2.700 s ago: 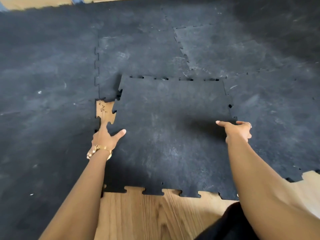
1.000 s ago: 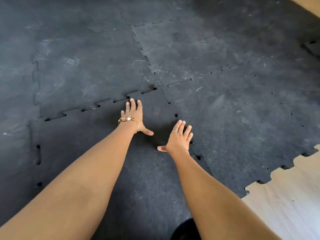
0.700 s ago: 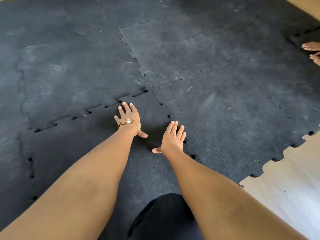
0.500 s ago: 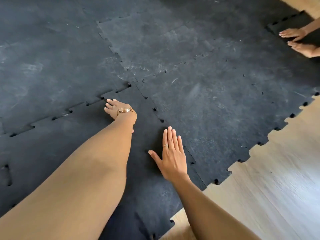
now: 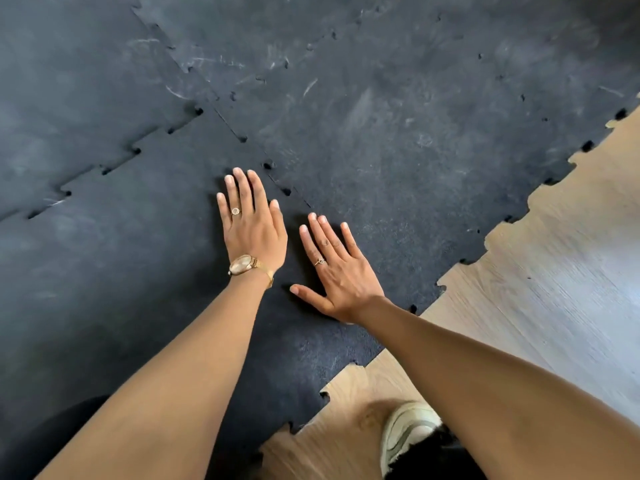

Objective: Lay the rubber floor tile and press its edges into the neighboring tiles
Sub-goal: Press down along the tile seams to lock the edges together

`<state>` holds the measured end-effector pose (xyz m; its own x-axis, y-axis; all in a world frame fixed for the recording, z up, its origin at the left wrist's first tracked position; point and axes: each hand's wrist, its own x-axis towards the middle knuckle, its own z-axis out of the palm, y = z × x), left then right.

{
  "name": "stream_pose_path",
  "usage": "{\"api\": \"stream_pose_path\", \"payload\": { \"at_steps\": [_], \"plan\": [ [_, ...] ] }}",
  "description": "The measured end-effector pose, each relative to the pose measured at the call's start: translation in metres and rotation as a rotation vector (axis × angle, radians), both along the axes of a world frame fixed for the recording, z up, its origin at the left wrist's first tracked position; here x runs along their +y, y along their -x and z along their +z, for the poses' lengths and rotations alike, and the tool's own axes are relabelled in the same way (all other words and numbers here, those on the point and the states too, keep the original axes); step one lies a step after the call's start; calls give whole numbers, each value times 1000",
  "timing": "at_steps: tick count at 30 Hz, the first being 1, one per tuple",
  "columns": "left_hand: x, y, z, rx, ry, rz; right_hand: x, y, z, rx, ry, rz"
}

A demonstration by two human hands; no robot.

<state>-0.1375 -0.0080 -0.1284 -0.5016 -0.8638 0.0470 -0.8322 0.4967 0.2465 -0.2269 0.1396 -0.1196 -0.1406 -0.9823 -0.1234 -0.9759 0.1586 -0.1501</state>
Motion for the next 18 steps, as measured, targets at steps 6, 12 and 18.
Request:
{"api": "stream_pose_path", "payload": {
  "at_steps": [6, 12, 18],
  "plan": [
    [0, -3, 6, -22, -24, 2, 0, -2, 0, -7, 5, 9],
    [-14, -13, 19, -38, -147, -76, 3, -4, 1, -178, 118, -44],
    [-42, -57, 33, -12, -106, 8, -50, 3, 37, -465, 420, -565]
  ]
}}
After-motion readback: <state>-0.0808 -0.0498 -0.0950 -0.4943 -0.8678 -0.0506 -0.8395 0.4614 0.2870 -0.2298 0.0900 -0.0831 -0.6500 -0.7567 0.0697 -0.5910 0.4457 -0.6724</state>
